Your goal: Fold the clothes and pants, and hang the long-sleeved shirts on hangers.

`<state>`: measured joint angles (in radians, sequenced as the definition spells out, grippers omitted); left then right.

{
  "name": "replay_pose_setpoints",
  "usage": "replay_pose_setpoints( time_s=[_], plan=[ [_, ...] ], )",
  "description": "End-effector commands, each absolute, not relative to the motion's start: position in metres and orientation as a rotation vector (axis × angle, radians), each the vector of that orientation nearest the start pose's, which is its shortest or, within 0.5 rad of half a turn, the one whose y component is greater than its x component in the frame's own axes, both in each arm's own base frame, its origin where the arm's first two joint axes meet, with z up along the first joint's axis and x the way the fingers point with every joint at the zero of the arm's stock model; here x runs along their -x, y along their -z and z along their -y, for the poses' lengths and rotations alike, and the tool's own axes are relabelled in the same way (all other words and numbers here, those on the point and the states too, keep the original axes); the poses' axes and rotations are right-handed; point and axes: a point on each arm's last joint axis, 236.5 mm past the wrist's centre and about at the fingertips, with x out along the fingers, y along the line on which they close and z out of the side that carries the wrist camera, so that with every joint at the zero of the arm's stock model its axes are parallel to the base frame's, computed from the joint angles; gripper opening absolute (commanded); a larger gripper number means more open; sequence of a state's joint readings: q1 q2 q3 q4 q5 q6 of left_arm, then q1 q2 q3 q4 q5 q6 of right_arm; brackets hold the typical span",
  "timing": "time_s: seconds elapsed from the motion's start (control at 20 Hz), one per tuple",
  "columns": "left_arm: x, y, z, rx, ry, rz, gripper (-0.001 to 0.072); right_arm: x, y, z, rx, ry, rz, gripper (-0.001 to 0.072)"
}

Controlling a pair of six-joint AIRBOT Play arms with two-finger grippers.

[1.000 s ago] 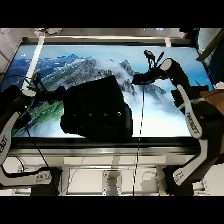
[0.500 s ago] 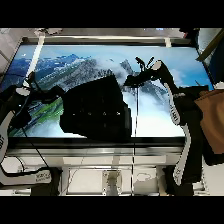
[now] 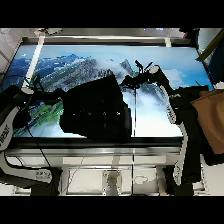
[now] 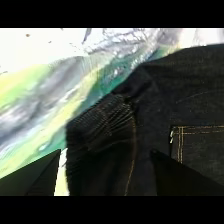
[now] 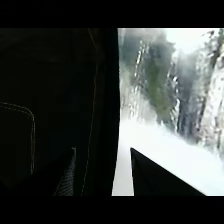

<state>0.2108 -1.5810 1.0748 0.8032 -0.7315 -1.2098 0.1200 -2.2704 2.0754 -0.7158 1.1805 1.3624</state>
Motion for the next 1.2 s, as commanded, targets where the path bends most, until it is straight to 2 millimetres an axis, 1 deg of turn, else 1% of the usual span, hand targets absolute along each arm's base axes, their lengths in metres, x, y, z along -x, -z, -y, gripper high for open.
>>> replay_pose_setpoints(
  time_s=[0.0, 0.05, 0.1, 0.15, 0.2, 0.25, 0.3, 0.35, 0.4, 0.5, 0.55, 0.65, 0.75, 0.8, 0.85, 0.95, 1.0, 1.05, 1.15],
  plan=[
    [-0.475, 0.085, 0.032, 0.586, 0.158, -1.085, 0.0600, -0.557, 0.097, -0.241, -0.578, -0.660, -1.279, 0.0372],
    [-0.476, 0.086, 0.035, 0.582, 0.165, -1.088, 0.0600, -0.555, 0.099, -0.244, -0.577, -0.664, -1.286, 0.0372],
    [-0.477, 0.087, 0.039, 0.580, 0.171, -1.093, 0.0578, -0.553, 0.101, -0.249, -0.574, -0.671, -1.292, 0.0372],
    [-0.476, 0.089, 0.042, 0.576, 0.177, -1.098, 0.0475, -0.551, 0.102, -0.253, -0.571, -0.677, -1.296, 0.0372],
    [-0.476, 0.090, 0.045, 0.575, 0.181, -1.102, 0.0332, -0.549, 0.101, -0.257, -0.568, -0.684, -1.298, 0.0366],
    [-0.475, 0.089, 0.048, 0.570, 0.187, -1.104, 0.0168, -0.547, 0.101, -0.261, -0.566, -0.690, -1.299, 0.0359],
    [-0.475, 0.089, 0.052, 0.563, 0.196, -1.104, 0.0052, -0.546, 0.101, -0.264, -0.565, -0.695, -1.302, 0.0326],
    [-0.476, 0.088, 0.057, 0.541, 0.215, -1.102, 0.0028, -0.545, 0.101, -0.264, -0.564, -0.697, -1.304, 0.0255],
    [-0.476, 0.087, 0.062, 0.524, 0.231, -1.099, 0.0028, -0.546, 0.100, -0.263, -0.564, -0.696, -1.303, 0.0187],
    [-0.477, 0.084, 0.070, 0.510, 0.250, -1.098, 0.0027, -0.550, 0.098, -0.252, -0.571, -0.682, -1.297, 0.0071],
    [-0.478, 0.083, 0.071, 0.508, 0.252, -1.095, 0.0027, -0.551, 0.096, -0.242, -0.572, -0.676, -1.301, 0.0008],
    [-0.479, 0.082, 0.070, 0.508, 0.253, -1.093, 0.0027, -0.546, 0.089, -0.218, -0.559, -0.667, -1.332, 0.0008],
    [-0.477, 0.080, 0.071, 0.513, 0.265, -1.107, 0.0027, -0.533, 0.087, -0.185, -0.507, -0.630, -1.402, 0.0008],
    [-0.473, 0.080, 0.074, 0.515, 0.280, -1.124, 0.0027, -0.523, 0.086, -0.170, -0.480, -0.609, -1.456, 0.0008],
    [-0.468, 0.080, 0.078, 0.518, 0.295, -1.143, 0.0027, -0.504, 0.086, -0.158, -0.442, -0.605, -1.530, 0.0008],
    [-0.457, 0.082, 0.083, 0.511, 0.325, -1.189, 0.0026, -0.468, 0.093, -0.139, -0.342, -0.572, -1.669, 0.0007],
    [-0.452, 0.083, 0.084, 0.505, 0.335, -1.205, 0.0026, -0.455, 0.096, -0.137, -0.308, -0.568, -1.706, 0.0008],
    [-0.449, 0.084, 0.084, 0.495, 0.342, -1.220, 0.0026, -0.446, 0.099, -0.140, -0.296, -0.570, -1.721, 0.0008],
    [-0.446, 0.082, 0.086, 0.496, 0.352, -1.229, 0.0028, -0.444, 0.106, -0.151, -0.298, -0.566, -1.709, 0.0011]
  ],
)
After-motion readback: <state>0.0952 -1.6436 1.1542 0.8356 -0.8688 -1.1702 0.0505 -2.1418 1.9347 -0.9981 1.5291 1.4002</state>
